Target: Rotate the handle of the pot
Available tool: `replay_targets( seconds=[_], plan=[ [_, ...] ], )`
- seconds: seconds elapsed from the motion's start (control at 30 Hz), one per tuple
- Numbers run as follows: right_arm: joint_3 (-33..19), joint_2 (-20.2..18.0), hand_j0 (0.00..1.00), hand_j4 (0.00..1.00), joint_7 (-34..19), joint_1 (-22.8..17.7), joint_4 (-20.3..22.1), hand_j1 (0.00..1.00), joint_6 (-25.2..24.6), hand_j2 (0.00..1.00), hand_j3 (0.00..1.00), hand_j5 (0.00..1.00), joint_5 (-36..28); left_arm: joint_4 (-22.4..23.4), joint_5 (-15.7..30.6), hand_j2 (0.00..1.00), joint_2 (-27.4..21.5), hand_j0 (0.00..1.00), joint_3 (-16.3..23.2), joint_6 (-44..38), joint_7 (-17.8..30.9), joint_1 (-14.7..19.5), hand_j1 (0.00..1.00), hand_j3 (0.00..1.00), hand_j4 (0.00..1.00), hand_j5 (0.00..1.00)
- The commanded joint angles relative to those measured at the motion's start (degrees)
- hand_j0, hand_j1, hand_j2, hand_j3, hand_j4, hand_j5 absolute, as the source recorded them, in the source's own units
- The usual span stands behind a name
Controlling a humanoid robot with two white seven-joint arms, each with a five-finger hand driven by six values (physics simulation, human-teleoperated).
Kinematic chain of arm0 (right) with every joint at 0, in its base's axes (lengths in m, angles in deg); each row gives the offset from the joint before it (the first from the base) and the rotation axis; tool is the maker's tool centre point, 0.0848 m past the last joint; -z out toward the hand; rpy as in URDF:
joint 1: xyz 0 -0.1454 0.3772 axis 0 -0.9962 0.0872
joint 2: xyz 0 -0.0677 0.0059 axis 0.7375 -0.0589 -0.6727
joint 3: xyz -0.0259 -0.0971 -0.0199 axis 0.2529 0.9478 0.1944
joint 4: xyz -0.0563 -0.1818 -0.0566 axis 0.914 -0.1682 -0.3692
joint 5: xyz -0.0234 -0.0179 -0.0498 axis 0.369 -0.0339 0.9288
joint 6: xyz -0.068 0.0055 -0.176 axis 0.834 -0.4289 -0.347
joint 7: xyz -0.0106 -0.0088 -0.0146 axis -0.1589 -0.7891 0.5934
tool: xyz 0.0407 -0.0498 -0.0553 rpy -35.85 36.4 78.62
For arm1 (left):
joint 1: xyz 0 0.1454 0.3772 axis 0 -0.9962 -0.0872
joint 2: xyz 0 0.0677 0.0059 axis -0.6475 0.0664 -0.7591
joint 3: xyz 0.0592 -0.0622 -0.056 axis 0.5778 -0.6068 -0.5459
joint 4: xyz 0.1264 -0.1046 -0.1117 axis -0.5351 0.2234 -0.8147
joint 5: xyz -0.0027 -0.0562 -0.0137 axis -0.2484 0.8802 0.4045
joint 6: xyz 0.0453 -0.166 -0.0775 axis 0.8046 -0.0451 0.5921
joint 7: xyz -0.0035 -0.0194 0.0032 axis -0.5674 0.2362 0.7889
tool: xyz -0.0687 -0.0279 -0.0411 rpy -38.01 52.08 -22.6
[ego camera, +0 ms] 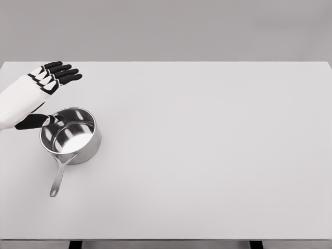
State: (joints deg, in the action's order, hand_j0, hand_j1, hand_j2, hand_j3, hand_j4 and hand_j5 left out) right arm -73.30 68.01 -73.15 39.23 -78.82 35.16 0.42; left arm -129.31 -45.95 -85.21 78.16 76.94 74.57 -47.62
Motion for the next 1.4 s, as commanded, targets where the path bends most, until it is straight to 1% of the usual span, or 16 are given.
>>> replay_targets(
  seconds=[0.0, 0.13, 0.23, 0.33, 0.4, 0.47, 0.5, 0.53, 0.57, 0.6, 0.67, 0.73, 0.83, 0.93, 1.0, 1.37],
  plan=[
    [0.00, 0.00, 1.00, 1.00, -0.01, 0.00, 0.00, 1.00, 0.00, 1.00, 1.00, 1.00, 0.01, -0.01, 0.29, 1.00, -0.13, 1.00, -0.04, -0.03, -0.04, 0.00, 1.00, 1.00, 1.00, 1.00],
    [0.00, 0.00, 1.00, 1.00, -0.01, 0.00, 0.00, 1.00, 0.00, 1.00, 1.00, 1.00, 0.01, -0.01, 0.21, 1.00, -0.22, 1.00, 0.04, -0.03, -0.04, -0.09, 1.00, 1.00, 1.00, 1.00],
    [0.00, 0.00, 1.00, 1.00, -0.01, 0.00, 0.00, 1.00, 0.00, 1.00, 1.00, 1.00, 0.01, -0.10, -0.15, 1.00, -1.98, 1.00, 0.48, -0.03, -0.04, -0.18, 1.00, 1.00, 1.00, 1.00],
    [0.00, 0.00, 1.00, 1.00, -0.01, 0.00, 0.00, 1.00, 0.00, 1.00, 1.00, 1.00, 0.01, -0.10, -1.11, 1.00, -2.59, 1.00, 2.33, -0.03, -0.04, 0.00, 1.00, 1.00, 1.00, 1.00],
    [0.00, 0.00, 1.00, 1.00, -0.01, 0.00, 0.00, 1.00, 0.00, 1.00, 1.00, 1.00, 0.01, -0.01, -1.29, 1.00, -5.05, 1.00, 7.85, -0.03, -0.04, 5.44, 1.00, 1.00, 1.00, 1.00],
    [0.00, 0.00, 1.00, 1.00, -0.01, 0.00, 0.00, 1.00, 0.00, 1.00, 1.00, 1.00, 0.01, -0.01, -0.94, 1.00, -6.55, 1.00, 16.91, -0.03, -0.04, 14.23, 1.00, 1.00, 1.00, 1.00],
    [0.00, 0.00, 1.00, 1.00, -0.01, 0.00, 0.00, 1.00, 0.00, 1.00, 1.00, 1.00, 0.01, -0.01, -0.15, 1.00, -6.90, 1.00, 20.07, -0.03, 0.05, 16.78, 1.00, 1.00, 1.00, 1.00],
    [0.00, 0.00, 1.00, 1.00, -0.01, 0.00, 0.00, 1.00, 0.00, 1.00, 1.00, 1.00, 0.01, -0.01, 1.78, 1.00, -8.47, 1.00, 24.37, -0.03, 1.27, 18.89, 1.00, 1.00, 1.00, 1.00],
    [0.00, 0.00, 1.00, 1.00, -0.01, 0.00, 0.00, 1.00, 0.00, 1.00, 1.00, 1.00, 0.01, -0.10, 3.19, 1.00, -9.45, 1.00, 27.55, -0.03, 2.95, 20.04, 1.00, 1.00, 1.00, 1.00],
    [0.00, 0.00, 1.00, 1.00, -0.01, 0.00, 0.00, 1.00, 0.00, 1.00, 1.00, 1.00, 0.01, -0.10, 3.28, 1.00, -9.45, 1.00, 29.30, -0.03, 3.48, 20.83, 1.00, 1.00, 1.00, 1.00],
    [0.00, 0.00, 1.00, 1.00, -0.01, 0.00, 0.00, 1.00, 0.00, 1.00, 1.00, 1.00, 0.01, -0.10, 3.28, 1.00, -9.36, 1.00, 32.03, -0.03, 3.48, 21.27, 1.00, 1.00, 1.00, 1.00],
    [0.00, 0.00, 1.00, 1.00, -0.01, 0.00, 0.00, 1.00, 0.08, 1.00, 1.00, 1.00, 0.01, -0.19, 3.28, 1.00, -9.10, 1.00, 33.70, -0.03, 3.39, 21.18, 1.00, 1.00, 1.00, 1.00],
    [0.00, 0.00, 1.00, 1.00, -0.01, 0.00, 0.00, 1.00, 0.00, 1.00, 1.00, 1.00, 0.01, -0.19, 2.93, 1.00, -8.84, 1.00, 34.67, -0.03, 3.57, 20.57, 1.00, 1.00, 1.00, 1.00],
    [0.00, 0.00, 1.00, 1.00, -0.01, 0.00, 0.00, 1.00, 0.00, 1.00, 1.00, 1.00, 0.01, -0.19, 2.67, 1.00, -9.10, 1.00, 37.04, -0.03, 3.66, 20.39, 1.00, 1.00, 1.00, 1.00],
    [0.00, 0.00, 1.00, 1.00, -0.01, 0.00, 0.00, 1.00, 0.00, 1.00, 1.00, 1.00, 0.01, -0.10, 0.38, 1.00, -9.10, 1.00, 37.13, -0.03, 3.66, 19.86, 1.00, 1.00, 1.00, 1.00],
    [0.00, 0.00, 1.00, 1.00, -0.01, 0.00, 0.00, 1.00, 0.08, 1.00, 1.00, 1.00, 0.01, -0.19, -2.96, 1.00, -9.54, 1.00, 37.22, -0.03, 3.57, 17.67, 1.00, 1.00, 1.00, 1.00]
  ],
)
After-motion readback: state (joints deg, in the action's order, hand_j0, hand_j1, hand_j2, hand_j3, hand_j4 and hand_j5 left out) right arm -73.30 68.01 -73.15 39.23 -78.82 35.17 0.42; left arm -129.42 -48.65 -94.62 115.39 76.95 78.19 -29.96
